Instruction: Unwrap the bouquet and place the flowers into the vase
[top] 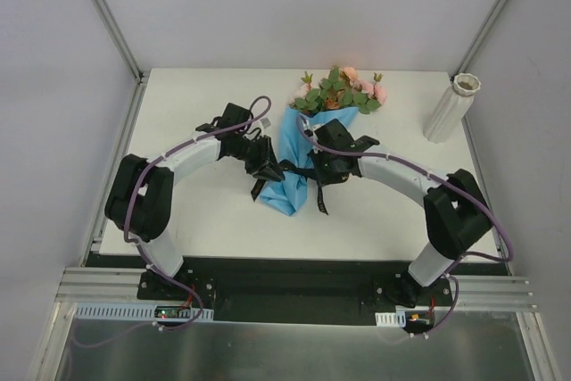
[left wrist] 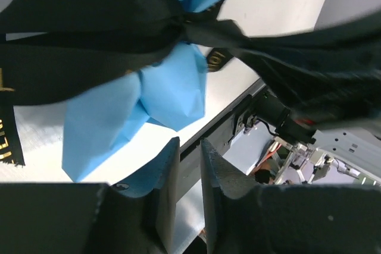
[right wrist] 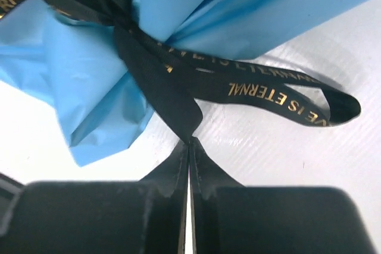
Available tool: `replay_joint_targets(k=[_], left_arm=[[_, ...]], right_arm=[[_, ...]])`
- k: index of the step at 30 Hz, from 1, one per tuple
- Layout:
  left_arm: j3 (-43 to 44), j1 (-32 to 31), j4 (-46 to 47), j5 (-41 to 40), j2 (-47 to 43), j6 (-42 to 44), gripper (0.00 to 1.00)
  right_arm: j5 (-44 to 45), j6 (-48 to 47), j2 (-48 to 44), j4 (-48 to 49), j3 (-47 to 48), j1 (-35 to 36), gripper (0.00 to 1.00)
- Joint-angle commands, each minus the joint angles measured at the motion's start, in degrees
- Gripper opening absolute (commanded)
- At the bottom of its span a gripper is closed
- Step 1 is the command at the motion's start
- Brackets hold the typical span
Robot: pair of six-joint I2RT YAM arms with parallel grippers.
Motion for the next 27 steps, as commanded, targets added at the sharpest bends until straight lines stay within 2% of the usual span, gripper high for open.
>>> replay_joint_targets(k=[1, 4, 12, 15, 16, 19, 22, 25, 27], left_arm=[[2.4, -1.2, -2.5, -0.7, 3.5, 1.0, 0.17], [2.9, -1.7, -2.6, -3.1, 6.2, 1.2, 0.11], [4.5, -2.9, -2.8, -6.6, 9.9, 1.2, 0.07], [5.8, -3.5, -2.8, -5.3, 7.9, 2.4, 0.16], [6.0, -3.8, -2.7, -5.3, 6.9, 2.9, 0.30], [6.5, -3.8, -2.9, -3.0, 2.6, 4.4, 0.47], [4.7, -3.8, -3.1, -1.6, -1.7, 3.7, 0.47], [2.6, -3.9, -3.1, -0.7, -4.9, 2.9, 0.41], [1.3, -3.9, -3.5, -2.9, -7.3, 2.5, 0.37]], right_arm=[[0.4, 2.7, -9.5, -5.8, 2.9, 0.7, 0.01], [0.6, 3.9, -14.4, -8.8, 4.7, 1.0, 0.01], [-0.6, 5.0, -21.2, -15.3, 8.9, 1.0, 0.01], [-1.0, 4.9, -21.0, -15.5, 9.1, 1.0, 0.01], [-0.8, 4.6, -20.5, -15.5, 9.1, 1.0, 0.01], [-1.1, 4.2, -19.8, -15.4, 9.1, 0.8, 0.01], [-1.4, 3.8, -18.6, -15.3, 8.7, 0.9, 0.01], [-2.7, 3.9, -16.4, -14.9, 8.0, 0.7, 0.01], [-3.9, 4.3, -15.1, -14.7, 8.0, 0.8, 0.01]])
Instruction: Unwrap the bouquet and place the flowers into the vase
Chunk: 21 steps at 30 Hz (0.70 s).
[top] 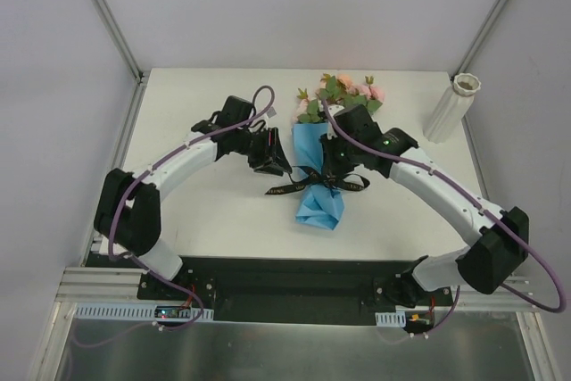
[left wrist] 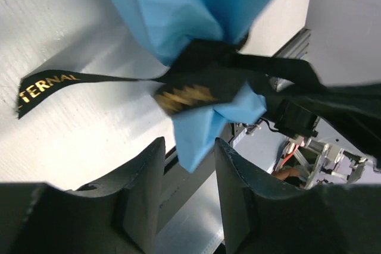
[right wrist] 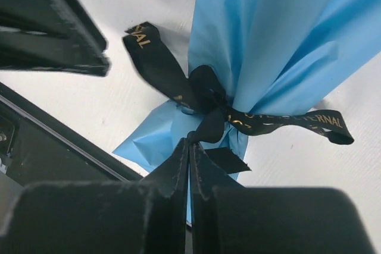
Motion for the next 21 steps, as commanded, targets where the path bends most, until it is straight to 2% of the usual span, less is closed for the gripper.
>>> replay_joint_targets(k=[1, 2, 4, 7, 9, 10, 12, 13, 17, 21], left_arm=[[-2.5, -0.4, -1.4, -0.6, -5.6, 0.3, 0.37], [-2.4, -0.4, -1.6, -0.9, -6.4, 0.3, 0.38], [-1.1, -0.4, -1.7, -0.3, -6.4, 0.2, 0.52], [1.9, -1.1, -1.7, 2.5, -3.8, -0.3, 0.57], [5.0, -2.7, -1.7, 4.3, 0.2, -0.2, 0.50], [6.1, -3.4, -1.7, 5.0, 1.6, -0.2, 0.39], [8.9, -5.1, -1.7, 5.7, 5.3, 0.6, 0.31], [9.6, -6.1, -1.7, 5.6, 6.3, 0.7, 0.23], [10.4, -7.1, -1.7, 5.8, 10.3, 0.8, 0.14], [10.9, -8.3, -1.7, 6.6, 12.4, 1.2, 0.11]], right_arm=[[-3.2, 0.8, 3.6, -0.3, 0.6, 0.1, 0.01], [-3.5, 1.1, 4.2, -0.3, 0.5, 0.0, 0.01], [-4.7, 1.1, 5.8, -0.3, 0.8, 0.0, 0.01], [-6.2, 1.3, 7.4, -0.3, 1.8, -0.1, 0.01], [-6.8, 1.9, 7.9, -0.3, 2.7, -0.1, 0.01], [-7.4, 2.8, 8.2, -0.3, 3.3, -0.2, 0.00], [-7.9, 3.0, 8.5, -0.3, 4.0, -0.2, 0.01], [-8.1, 3.5, 8.7, -0.3, 4.4, -0.3, 0.01], [-9.6, 5.4, 8.7, 0.7, 4.4, -1.4, 0.01], [-10.5, 6.4, 8.7, 2.1, 4.0, -1.6, 0.01]])
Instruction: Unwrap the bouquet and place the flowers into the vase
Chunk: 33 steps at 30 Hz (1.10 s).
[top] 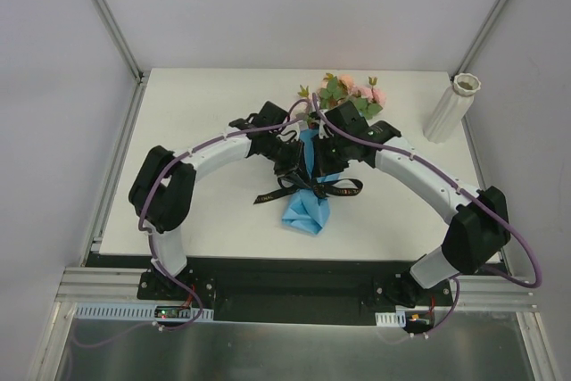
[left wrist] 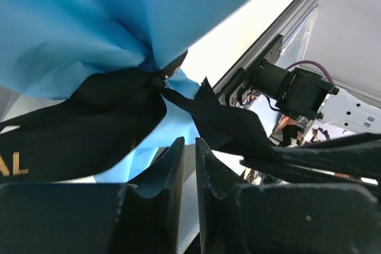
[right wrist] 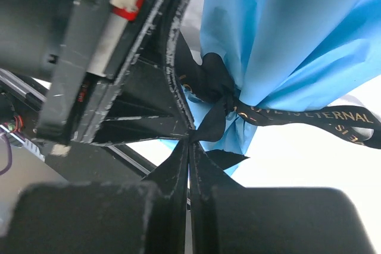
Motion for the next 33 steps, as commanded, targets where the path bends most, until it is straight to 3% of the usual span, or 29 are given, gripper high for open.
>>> replay_joint_targets(k=[1, 18, 33], left_arm=[[2.6, -0.9, -0.4, 2.2, 1.8, 1.5, 0.12], [-2.4, -1.3, -0.4, -9.6, 8.1, 2.5, 0.07], [-4.7, -1.2, -0.4, -11.1, 6.9, 3.8, 0.06]], right_arm=[[-2.3, 2.8, 0.0, 1.9, 2.0, -0.5, 0.01], [-0.8, 4.5, -6.4, 2.1, 1.3, -0.6, 0.01], [10.3, 0.4, -23.4, -13.1, 11.6, -1.3, 0.01]])
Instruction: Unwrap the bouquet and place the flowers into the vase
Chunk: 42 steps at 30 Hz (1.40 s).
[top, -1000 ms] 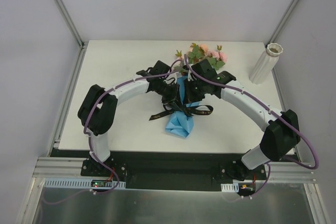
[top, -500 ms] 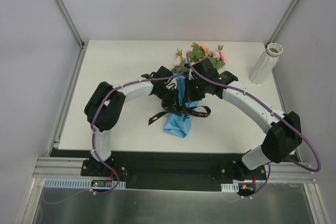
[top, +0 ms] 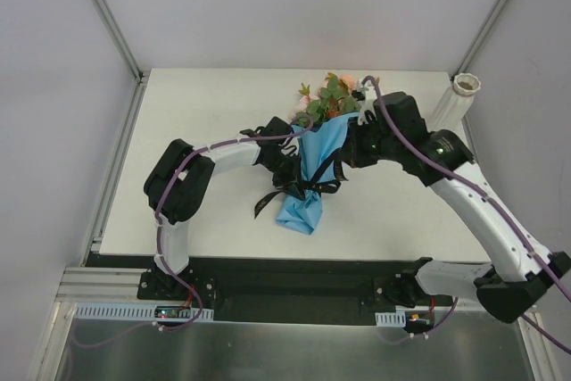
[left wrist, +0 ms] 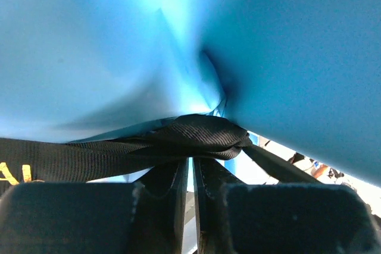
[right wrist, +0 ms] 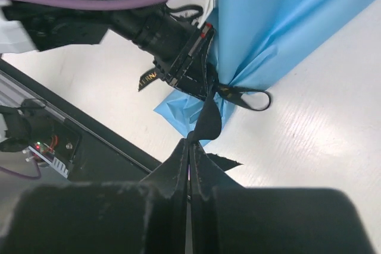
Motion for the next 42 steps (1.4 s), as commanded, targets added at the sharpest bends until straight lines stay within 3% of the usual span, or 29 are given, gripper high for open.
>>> replay_joint_targets(k=[1, 21, 26, 27, 31, 33, 38, 42], left_arm=[[-1.7, 0.1, -1.8, -3.7, -0.7, 2.4, 0.06], [-2.7, 0.0, -1.9, -4.3, -1.3, 2.6, 0.07], [-2.1, 0.0, -1.8, -4.1, -1.5, 2.4, 0.07], [-1.9, 0.0, -1.9, -3.9, -2.0, 2.4, 0.07], [-0.5, 0.0, -2.7, -3.0, -4.9, 2.8, 0.14], [0.2, 0.0, -3.9, -2.7, -7.8, 3.4, 0.24], [0.3, 0.0, -6.9, -3.8, -15.6, 4.8, 0.48], [-1.5, 0.7, -9.8, -7.7, -23.9, 5.8, 0.61]], right_arm=[[3.1, -1.2, -7.1, -5.6, 6.0, -0.5, 0.01], [0.3, -0.9, -19.7, -4.8, 22.4, -0.5, 0.01], [3.8, -0.6, -21.5, -5.8, 18.7, -0.6, 0.01], [8.3, -0.5, -22.8, -6.9, 17.3, -0.5, 0.01], [19.9, 1.5, -26.0, -13.1, 8.8, -0.6, 0.01], [23.9, 2.7, -28.4, -14.9, 2.3, -0.5, 0.01], [29.3, 6.3, -29.7, -18.5, -9.8, -0.6, 0.01], [30.5, 6.7, -26.3, -19.1, -15.3, -1.0, 0.01]])
